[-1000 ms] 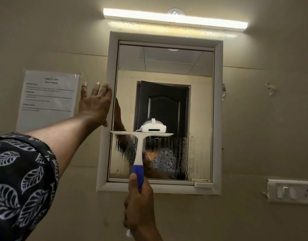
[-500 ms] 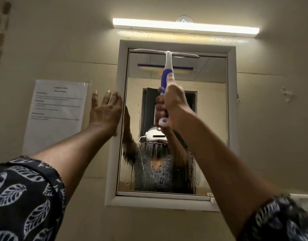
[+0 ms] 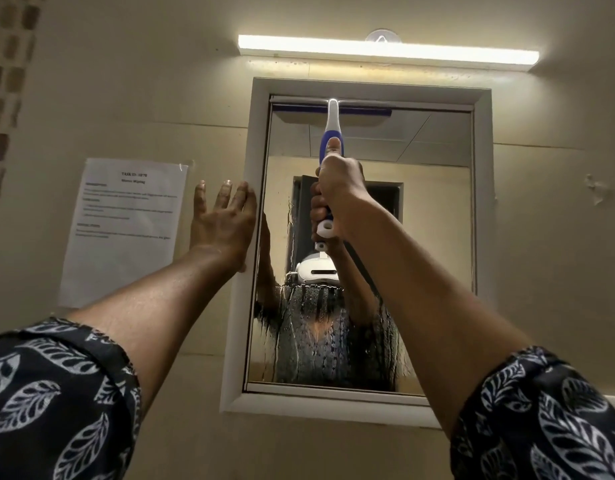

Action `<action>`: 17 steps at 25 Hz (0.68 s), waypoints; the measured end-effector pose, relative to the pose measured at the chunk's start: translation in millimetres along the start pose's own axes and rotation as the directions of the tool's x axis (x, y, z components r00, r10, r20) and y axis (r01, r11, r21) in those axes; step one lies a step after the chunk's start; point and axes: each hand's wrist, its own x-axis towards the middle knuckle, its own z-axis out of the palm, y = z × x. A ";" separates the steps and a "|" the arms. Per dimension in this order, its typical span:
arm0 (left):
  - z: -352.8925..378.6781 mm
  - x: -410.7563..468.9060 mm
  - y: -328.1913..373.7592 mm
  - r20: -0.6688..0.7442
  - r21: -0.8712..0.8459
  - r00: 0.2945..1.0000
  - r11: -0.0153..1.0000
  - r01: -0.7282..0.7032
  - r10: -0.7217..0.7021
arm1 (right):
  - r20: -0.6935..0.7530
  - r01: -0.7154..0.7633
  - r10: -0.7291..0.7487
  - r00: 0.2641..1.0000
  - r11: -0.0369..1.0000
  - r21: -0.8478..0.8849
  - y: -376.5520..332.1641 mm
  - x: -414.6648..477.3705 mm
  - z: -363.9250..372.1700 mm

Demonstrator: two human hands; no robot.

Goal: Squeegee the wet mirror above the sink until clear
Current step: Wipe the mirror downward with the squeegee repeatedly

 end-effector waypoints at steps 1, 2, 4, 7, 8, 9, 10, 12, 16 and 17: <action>-0.1 0.0 -0.5 0.001 -0.002 1.000 1.000 -0.003 0.003 | -0.007 0.000 0.000 1.000 1.000 -0.030 -0.3 -2.2 0.0; 0.1 -0.4 -0.7 0.002 -0.001 1.000 1.000 -0.007 0.007 | -0.008 -0.010 0.010 1.000 0.999 -0.050 -1.4 -4.3 -0.3; 0.9 -0.5 -2.5 -0.004 0.011 1.000 1.000 -0.015 0.015 | 0.004 -0.050 0.051 0.999 0.997 -0.062 -3.0 -9.8 -1.1; 1.5 -0.7 -6.8 -0.007 0.009 0.999 0.999 -0.037 0.037 | 0.019 -0.083 0.085 0.996 0.994 -0.076 10.6 -25.8 -6.5; 1.5 -0.7 -7.9 -0.002 0.002 0.999 0.999 -0.041 0.041 | 0.004 -0.067 0.068 0.998 0.991 -0.116 22.8 -33.3 -9.3; 1.5 -0.6 -8.9 0.003 -0.002 0.999 0.999 -0.042 0.042 | -0.020 -0.048 0.045 0.999 0.986 -0.160 38.9 -42.5 -12.3; 1.3 -0.6 -9.1 0.008 -0.003 0.999 0.999 -0.041 0.041 | -0.043 -0.035 0.027 0.999 0.981 -0.189 56.9 -53.9 -15.6; -0.2 -1.0 -8.6 0.013 -0.006 0.999 0.999 -0.038 0.038 | -0.054 -0.056 0.047 0.997 0.982 -0.181 92.9 -81.7 -20.3; -4.3 -2.6 -6.7 0.022 0.000 0.999 0.999 -0.036 0.036 | -0.056 -0.160 0.154 0.986 0.981 -0.106 152.7 -137.1 -21.6; -5.0 -2.9 -6.5 0.025 0.006 0.999 0.999 -0.035 0.035 | -0.064 -0.180 0.173 0.983 0.978 -0.107 164.0 -147.5 -21.6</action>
